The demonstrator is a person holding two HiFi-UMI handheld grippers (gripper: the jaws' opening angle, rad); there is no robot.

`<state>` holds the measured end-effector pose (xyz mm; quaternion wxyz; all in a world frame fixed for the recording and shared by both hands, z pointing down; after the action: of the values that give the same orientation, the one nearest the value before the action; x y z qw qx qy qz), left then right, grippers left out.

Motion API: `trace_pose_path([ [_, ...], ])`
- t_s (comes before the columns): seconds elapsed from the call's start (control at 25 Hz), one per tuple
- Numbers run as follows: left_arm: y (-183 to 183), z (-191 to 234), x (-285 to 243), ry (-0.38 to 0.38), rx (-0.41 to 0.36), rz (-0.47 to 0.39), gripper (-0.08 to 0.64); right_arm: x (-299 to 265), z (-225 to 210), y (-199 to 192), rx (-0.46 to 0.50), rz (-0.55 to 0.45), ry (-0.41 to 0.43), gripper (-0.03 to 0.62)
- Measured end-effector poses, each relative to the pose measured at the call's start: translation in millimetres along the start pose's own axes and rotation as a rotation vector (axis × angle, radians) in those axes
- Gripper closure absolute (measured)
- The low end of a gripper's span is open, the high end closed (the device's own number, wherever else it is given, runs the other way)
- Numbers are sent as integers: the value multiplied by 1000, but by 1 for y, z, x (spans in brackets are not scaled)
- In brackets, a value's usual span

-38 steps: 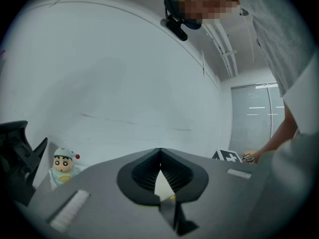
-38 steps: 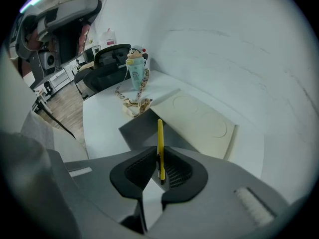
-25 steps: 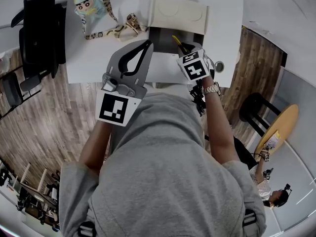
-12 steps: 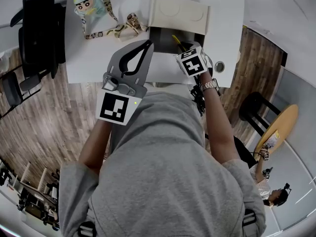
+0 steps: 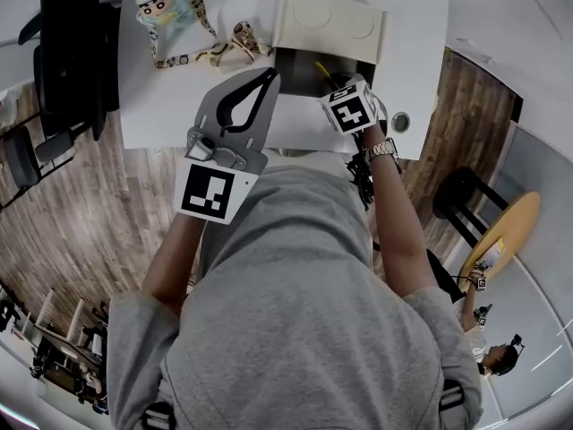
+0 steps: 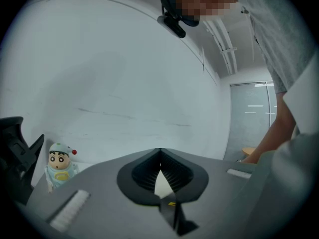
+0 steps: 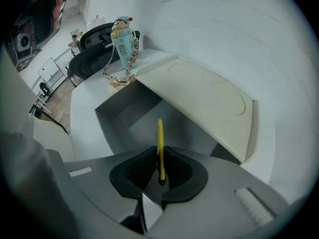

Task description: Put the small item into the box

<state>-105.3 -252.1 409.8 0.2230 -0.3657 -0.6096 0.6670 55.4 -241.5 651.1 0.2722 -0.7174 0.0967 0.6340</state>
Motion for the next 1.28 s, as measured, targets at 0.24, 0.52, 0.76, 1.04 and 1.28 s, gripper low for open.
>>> trace_pose_path([
  [0.24,-3,-1,0,-1,12,11,557,-4,-2,1,11,14,-5,531],
  [0.52,-6,2,-2,1,15,18,557,-10,-3,3,18,22,-3,531],
  [0.76,-7,2,-2,3,18,21,557,-14,-4,0,21,36,4,530],
  [1.04,-7,2,-5,-2,20,23,557,-16,-3,1,12,39,6,529],
  [1.28,-9,3,-5,-2,24,26,557,-17,-4,1,3,32,10,520],
])
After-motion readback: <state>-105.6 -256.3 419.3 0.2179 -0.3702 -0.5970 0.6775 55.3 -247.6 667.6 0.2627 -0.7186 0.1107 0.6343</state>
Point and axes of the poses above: the fingertips, and each gripper's own axes: x backward along the fingers, z to its left, y out of its top, the point moved 2 cm from there along x, backward along the fingers, and after that the axes turned 10 degrees about -x, right-handed, at the moved point
